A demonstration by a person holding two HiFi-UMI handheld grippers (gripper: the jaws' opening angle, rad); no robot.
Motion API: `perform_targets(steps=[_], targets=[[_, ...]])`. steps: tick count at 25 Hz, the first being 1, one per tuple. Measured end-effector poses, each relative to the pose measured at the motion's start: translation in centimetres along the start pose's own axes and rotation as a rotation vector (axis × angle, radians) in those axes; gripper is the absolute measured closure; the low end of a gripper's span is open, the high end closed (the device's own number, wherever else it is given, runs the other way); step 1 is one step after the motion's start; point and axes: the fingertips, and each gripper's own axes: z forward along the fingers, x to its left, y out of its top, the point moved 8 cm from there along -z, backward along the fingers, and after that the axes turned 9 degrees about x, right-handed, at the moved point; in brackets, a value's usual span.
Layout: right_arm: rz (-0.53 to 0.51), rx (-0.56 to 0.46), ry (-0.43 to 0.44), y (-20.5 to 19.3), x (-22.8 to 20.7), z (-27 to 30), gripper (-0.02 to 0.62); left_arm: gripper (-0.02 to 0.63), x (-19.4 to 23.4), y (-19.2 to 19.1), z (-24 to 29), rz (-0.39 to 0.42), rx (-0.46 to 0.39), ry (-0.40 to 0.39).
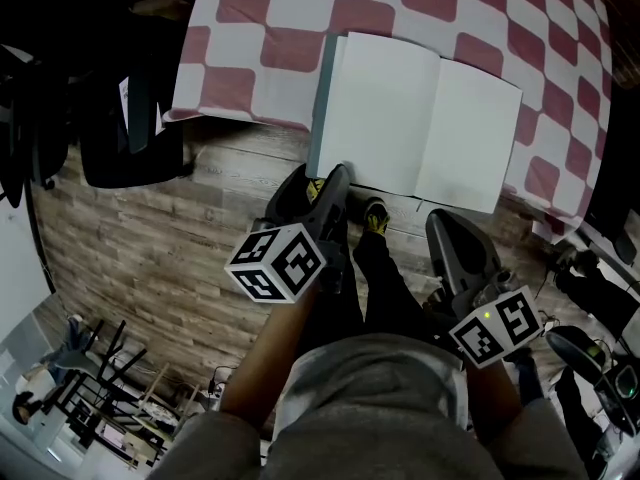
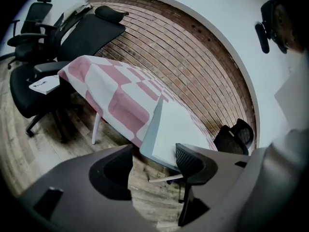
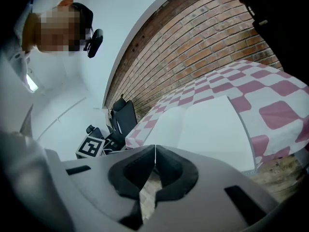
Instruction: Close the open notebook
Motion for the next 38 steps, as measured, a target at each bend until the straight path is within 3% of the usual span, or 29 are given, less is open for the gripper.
perform_targets(steps=[4,14,21,38], targets=[[0.004,-0.001,-0.004,0.0,-0.2,-0.1,0.569,0.325,0.2,0.0,0.0,-0.006,-0.001,-0.015],[0.011,-0.009,-0.004,0.0,-0.5,-0.5,0.569,0.413,-0.1,0.2,-0.3,-0.011,-0.005,-0.011],[0.003,-0.028,0.002,0.4,-0.2,-1.3,0.569,0.529,-0.9,0.6,-1.2,0.021,-0.028,0.025],[-0.031,-0.144,-0.065,2.9,-1.1,-7.3,0.569,0.565,-5.0,1.8,-4.1,0.092,-0.107,0.021]])
